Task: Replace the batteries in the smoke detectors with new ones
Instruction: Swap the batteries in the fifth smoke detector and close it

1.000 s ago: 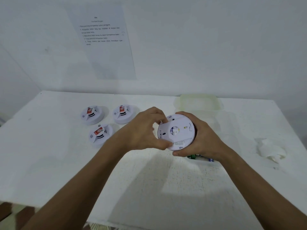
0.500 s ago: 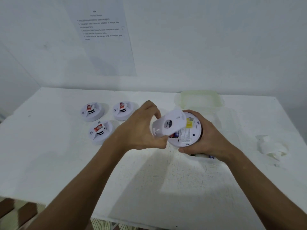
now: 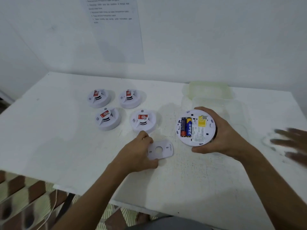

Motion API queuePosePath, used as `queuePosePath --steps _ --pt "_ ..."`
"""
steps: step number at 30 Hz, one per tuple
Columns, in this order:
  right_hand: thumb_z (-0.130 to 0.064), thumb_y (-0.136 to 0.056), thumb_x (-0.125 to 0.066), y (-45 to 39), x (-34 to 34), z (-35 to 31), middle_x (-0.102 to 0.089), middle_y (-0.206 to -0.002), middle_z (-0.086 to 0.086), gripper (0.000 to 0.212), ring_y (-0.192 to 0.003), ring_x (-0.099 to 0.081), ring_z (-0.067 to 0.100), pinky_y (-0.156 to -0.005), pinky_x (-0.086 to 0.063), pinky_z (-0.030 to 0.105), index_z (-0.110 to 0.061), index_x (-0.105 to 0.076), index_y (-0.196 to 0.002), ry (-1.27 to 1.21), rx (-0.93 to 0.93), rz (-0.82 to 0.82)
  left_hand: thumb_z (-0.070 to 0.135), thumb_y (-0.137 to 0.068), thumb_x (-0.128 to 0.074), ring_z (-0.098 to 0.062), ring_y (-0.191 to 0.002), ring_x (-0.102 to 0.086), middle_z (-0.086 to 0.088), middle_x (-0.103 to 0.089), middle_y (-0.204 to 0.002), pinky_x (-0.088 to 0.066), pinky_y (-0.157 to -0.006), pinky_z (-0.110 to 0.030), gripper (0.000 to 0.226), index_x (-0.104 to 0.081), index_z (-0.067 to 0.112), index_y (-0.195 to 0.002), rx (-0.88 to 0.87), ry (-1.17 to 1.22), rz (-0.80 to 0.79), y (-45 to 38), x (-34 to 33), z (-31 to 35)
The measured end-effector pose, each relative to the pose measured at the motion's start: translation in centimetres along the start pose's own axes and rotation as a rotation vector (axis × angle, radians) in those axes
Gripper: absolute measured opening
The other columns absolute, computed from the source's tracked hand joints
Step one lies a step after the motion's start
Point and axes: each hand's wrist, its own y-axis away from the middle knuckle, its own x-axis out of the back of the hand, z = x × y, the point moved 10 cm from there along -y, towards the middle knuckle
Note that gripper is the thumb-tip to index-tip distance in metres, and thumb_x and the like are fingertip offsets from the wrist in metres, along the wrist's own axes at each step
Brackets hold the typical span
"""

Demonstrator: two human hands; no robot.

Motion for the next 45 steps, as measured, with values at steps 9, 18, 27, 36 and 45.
queuePosePath --steps 9,18,27,36,45 --pt "-0.01 -0.052 -0.094 -0.8 -2.5 -0.5 -0.057 -0.124 -0.016 0.101 -0.121 -0.057 0.014 -0.093 -0.054 0.026 -0.021 -0.044 -0.139 0.049 0.023 -0.08 0.037 -0.08 -0.069 0.0 -0.089 -0.058 0.018 -0.054 -0.113 -0.049 -0.073 -0.011 0.05 -0.056 0.026 -0.127 -0.257 0.304 0.231 0.5 9.4 6.8" --pt "-0.015 -0.053 -0.092 -0.8 -3.0 -0.9 -0.058 -0.122 -0.018 0.1 -0.119 -0.058 0.011 -0.093 -0.052 0.021 -0.021 -0.042 -0.14 0.05 0.029 -0.063 0.034 -0.073 -0.077 -0.008 -0.084 -0.053 0.004 -0.062 -0.098 -0.049 -0.071 -0.019 0.037 -0.064 0.017 -0.103 -0.327 0.084 0.122 -0.8 8.9 9.3" --pt "-0.009 -0.054 -0.089 -0.5 -2.0 -1.1 -0.059 -0.122 -0.017 0.091 -0.118 -0.058 0.01 -0.089 -0.05 0.017 -0.026 -0.046 -0.133 0.029 0.031 -0.056 0.035 -0.087 -0.063 -0.015 -0.089 -0.054 0.001 -0.06 -0.108 -0.04 -0.065 -0.022 0.044 -0.049 0.019 -0.125 -0.364 -0.187 0.035 -1.4 7.9 11.5" --pt "-0.007 -0.054 -0.089 1.1 0.1 -0.8 -0.058 -0.127 -0.009 0.095 -0.119 -0.058 0.012 -0.091 -0.052 0.02 -0.026 -0.044 -0.135 -0.01 0.018 -0.009 0.022 -0.093 -0.058 -0.017 -0.09 -0.06 -0.005 -0.068 -0.114 -0.038 -0.07 -0.018 0.045 -0.052 0.015 -0.137 -0.494 -0.04 0.222 -2.1 8.9 13.8" --pt "-0.007 -0.053 -0.089 2.9 4.2 0.1 -0.06 -0.129 -0.01 0.096 -0.12 -0.059 0.017 -0.09 -0.054 0.025 -0.022 -0.044 -0.137 -0.02 0.003 0.082 0.04 -0.074 -0.069 -0.014 -0.096 -0.06 0.001 -0.067 -0.114 -0.054 -0.086 -0.036 0.056 -0.06 0.018 -0.125 -0.543 0.064 0.036 -4.1 7.6 17.2"
